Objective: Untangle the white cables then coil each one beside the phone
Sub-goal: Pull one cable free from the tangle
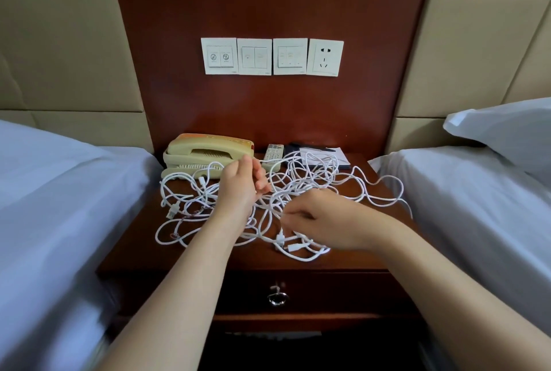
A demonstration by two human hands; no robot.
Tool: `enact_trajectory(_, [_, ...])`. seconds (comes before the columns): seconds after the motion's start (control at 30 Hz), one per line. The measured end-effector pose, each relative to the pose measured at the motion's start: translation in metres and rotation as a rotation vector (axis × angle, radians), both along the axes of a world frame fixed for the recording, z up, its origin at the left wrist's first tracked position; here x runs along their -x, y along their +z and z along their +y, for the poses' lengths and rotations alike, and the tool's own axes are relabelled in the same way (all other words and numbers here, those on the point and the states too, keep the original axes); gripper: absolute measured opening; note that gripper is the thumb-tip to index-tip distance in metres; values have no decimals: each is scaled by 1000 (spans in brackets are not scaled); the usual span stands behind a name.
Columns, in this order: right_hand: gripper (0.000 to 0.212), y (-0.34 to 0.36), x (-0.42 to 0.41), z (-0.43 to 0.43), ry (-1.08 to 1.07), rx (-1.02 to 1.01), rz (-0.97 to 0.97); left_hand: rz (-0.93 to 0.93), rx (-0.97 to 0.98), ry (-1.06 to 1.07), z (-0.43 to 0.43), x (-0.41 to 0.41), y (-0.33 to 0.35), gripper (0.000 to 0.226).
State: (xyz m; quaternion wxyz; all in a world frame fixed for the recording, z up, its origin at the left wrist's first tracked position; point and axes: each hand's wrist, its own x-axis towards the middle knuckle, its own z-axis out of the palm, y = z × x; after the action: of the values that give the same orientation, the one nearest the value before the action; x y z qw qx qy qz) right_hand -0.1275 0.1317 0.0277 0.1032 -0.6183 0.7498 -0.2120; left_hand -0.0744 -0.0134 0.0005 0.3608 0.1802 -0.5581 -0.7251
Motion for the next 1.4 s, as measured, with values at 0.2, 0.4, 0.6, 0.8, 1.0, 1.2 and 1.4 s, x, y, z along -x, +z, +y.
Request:
enact_trajectory(0.2, [38,8,10,7,-94,376,56,-236,391,-235,22,-11,2,49])
enact_trajectory(0.4, [31,7,25,15,-205,570,-65,-186,30,-703,45,-19,3,42])
enact_trajectory(0.6, [32,-11,43,9,-220,558,-161,-135,-264,-816,54,-18,4,58])
enact_trajectory(0.8, [47,-32,56,-1,-214,494,-249,26,-331,-724,55,-16,7,52])
enact_trajectory(1.0, [50,-30,69,1,-309,503,-164,203,-422,-509,35,-19,13,53])
enact_trajectory(1.2, [52,-28,92,16,-406,529,-15,335,-560,-304,4,-24,14,52])
enact_trajectory(1.4, [52,-15,61,10,-311,115,443,306,-586,-163,-5,-20,8,44])
